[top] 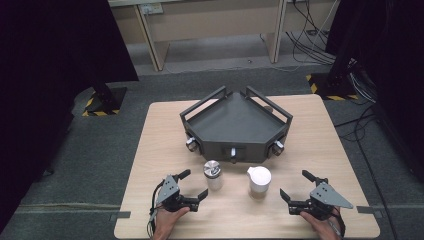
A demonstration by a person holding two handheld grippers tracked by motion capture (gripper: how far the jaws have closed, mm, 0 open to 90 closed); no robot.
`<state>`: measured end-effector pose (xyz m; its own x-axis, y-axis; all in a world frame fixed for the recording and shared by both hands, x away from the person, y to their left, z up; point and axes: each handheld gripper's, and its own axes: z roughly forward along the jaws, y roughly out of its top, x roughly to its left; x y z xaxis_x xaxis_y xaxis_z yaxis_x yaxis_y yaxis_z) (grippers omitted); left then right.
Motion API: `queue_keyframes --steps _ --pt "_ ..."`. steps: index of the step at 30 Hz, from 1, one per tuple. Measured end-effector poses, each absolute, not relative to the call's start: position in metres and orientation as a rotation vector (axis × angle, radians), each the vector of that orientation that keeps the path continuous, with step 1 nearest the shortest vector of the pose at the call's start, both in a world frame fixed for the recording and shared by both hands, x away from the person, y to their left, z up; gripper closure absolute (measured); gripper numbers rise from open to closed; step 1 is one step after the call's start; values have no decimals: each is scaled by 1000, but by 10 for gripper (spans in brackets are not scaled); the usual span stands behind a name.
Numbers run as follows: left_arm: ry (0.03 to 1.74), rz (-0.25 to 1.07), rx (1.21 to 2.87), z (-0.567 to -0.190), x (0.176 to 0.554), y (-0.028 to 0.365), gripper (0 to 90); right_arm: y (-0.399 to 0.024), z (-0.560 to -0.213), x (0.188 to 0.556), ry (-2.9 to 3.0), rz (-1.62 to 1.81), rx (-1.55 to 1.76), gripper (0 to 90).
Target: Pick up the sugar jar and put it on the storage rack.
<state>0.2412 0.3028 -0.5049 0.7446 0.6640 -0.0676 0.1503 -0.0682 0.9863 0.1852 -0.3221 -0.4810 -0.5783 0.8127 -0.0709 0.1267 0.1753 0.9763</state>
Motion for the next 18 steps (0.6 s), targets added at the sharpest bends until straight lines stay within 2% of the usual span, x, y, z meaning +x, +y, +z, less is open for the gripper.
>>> queue_keyframes --steps 18 --pt "675 476 1611 -505 241 302 15 -323 -482 185 1837 1451 900 8"
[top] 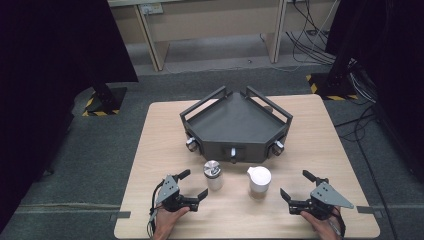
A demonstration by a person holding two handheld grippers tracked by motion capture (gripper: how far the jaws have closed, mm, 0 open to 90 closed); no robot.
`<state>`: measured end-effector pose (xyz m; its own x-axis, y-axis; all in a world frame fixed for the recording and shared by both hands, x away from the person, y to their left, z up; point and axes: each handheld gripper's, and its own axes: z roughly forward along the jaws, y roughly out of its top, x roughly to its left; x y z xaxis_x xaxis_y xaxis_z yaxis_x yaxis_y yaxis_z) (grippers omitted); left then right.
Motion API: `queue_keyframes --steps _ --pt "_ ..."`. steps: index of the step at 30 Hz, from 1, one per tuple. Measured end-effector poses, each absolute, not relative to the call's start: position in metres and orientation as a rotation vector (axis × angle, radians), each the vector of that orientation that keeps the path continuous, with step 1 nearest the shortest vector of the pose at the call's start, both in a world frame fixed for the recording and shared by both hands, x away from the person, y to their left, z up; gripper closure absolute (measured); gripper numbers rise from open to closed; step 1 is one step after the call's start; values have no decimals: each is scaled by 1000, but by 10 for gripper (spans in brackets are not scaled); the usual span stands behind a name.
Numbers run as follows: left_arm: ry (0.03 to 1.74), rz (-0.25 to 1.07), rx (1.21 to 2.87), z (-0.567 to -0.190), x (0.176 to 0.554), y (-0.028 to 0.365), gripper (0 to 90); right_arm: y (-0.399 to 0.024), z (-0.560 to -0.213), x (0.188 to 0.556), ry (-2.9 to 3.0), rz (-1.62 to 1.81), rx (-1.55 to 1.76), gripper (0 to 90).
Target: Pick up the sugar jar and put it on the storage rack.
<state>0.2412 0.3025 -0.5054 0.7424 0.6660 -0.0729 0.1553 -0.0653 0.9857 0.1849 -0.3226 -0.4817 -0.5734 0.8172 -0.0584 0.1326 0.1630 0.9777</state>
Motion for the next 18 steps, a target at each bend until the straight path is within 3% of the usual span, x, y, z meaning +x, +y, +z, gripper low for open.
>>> queue_keyframes --steps 18 --pt "679 472 1614 -506 242 302 14 -322 -482 186 1840 1454 901 8"
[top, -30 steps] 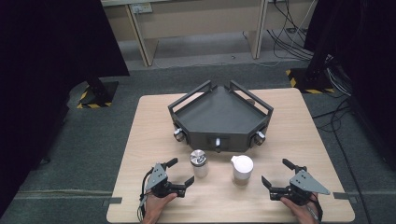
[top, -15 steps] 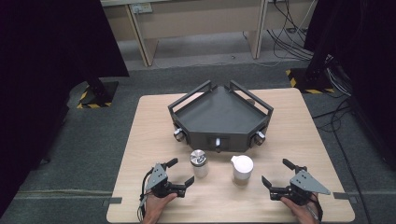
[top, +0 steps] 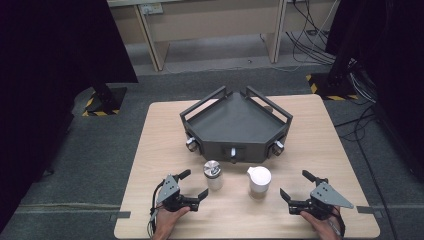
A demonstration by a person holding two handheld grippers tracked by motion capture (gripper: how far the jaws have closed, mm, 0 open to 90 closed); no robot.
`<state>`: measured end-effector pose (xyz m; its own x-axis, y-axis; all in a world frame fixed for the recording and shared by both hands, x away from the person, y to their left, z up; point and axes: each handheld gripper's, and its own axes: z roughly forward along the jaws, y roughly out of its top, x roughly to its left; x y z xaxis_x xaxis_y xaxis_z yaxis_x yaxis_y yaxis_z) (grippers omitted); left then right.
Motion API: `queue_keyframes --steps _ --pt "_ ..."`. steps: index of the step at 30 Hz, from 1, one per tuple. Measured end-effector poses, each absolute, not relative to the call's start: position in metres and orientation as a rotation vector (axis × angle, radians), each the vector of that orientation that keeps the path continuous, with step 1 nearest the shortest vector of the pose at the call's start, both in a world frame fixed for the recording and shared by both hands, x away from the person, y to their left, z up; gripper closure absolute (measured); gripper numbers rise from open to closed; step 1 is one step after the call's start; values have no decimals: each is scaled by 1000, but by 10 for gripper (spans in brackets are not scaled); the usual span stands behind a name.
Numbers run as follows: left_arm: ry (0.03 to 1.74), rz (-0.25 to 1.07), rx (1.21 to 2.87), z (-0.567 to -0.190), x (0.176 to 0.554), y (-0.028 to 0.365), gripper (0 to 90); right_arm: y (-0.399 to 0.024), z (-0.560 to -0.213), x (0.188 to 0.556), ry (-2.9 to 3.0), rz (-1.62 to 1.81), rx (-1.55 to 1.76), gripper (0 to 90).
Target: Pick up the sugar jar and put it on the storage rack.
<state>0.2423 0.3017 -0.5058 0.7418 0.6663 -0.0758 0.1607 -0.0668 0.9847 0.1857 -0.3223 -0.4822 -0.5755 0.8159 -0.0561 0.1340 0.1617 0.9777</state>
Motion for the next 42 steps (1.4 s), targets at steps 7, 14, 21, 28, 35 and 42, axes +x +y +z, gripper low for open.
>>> queue_keyframes --steps 7,14,21,28,35,42 --pt "680 472 1618 -506 243 300 15 -322 -483 186 1837 1458 900 8" --pt "682 474 1618 -506 244 299 15 -322 -483 186 1837 1462 900 8" --pt "682 478 1618 -507 244 298 15 -322 -483 186 1835 1465 900 8" --pt "679 481 1616 -506 244 298 15 -322 -483 185 1833 1466 902 8" --pt "674 484 1615 -506 243 296 15 -322 -483 185 1833 1466 902 8" --pt "666 479 1623 -506 244 294 15 -322 -483 185 1831 1466 901 9"
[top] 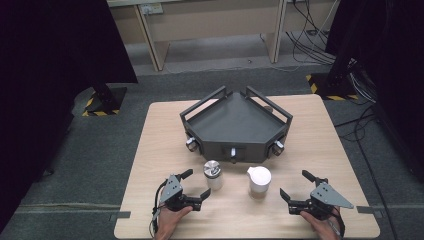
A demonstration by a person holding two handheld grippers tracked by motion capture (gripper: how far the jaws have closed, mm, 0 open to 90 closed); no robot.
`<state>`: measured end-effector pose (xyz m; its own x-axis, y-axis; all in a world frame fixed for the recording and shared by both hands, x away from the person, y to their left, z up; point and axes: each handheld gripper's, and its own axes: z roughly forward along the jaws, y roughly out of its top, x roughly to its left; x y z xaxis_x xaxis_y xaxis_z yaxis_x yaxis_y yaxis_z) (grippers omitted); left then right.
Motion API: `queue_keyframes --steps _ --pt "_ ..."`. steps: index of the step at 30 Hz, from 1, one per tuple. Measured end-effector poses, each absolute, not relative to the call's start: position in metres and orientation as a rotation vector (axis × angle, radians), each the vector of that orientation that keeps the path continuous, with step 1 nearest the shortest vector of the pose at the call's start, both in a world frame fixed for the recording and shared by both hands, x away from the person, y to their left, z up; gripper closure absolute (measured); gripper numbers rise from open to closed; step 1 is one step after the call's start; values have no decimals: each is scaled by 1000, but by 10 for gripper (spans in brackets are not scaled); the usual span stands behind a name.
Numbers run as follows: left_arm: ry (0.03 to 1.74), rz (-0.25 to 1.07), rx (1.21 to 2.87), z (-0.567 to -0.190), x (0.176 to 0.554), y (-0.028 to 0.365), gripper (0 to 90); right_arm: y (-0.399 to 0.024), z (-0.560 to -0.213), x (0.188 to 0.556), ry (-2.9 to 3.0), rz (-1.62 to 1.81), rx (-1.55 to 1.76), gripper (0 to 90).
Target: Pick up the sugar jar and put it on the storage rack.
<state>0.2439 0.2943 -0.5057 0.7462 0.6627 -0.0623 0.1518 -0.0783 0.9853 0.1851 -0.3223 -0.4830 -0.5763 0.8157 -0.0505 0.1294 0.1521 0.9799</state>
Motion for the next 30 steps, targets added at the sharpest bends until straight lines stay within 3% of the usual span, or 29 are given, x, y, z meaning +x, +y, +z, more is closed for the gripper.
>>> queue_keyframes --steps 30 --pt "646 466 1643 -496 257 282 15 -323 -484 186 1832 1466 905 9"
